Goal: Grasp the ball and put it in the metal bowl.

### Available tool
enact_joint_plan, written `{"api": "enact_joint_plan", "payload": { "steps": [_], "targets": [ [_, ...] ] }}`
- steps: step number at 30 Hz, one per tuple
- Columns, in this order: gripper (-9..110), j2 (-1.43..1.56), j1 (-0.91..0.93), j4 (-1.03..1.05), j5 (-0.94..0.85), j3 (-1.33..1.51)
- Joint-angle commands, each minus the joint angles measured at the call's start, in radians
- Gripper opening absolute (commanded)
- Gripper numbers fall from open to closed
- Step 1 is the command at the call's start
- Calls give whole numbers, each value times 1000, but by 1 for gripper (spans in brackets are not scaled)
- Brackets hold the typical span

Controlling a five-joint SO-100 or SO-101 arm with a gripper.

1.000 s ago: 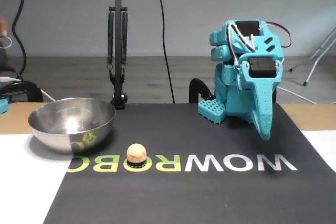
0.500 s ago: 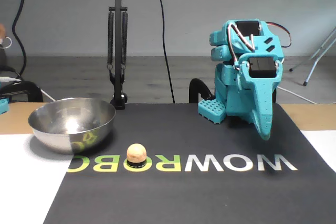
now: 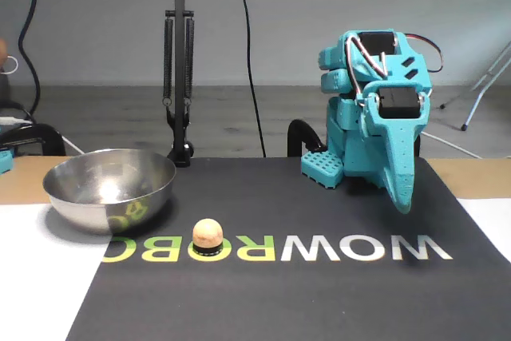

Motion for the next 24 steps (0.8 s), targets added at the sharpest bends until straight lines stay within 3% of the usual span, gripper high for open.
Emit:
{"api": "enact_joint_plan", "payload": {
  "steps": [1,24],
  "targets": [
    [1,58,2,0,-2,32],
    [1,58,-3,9,-3,28]
  ]
}}
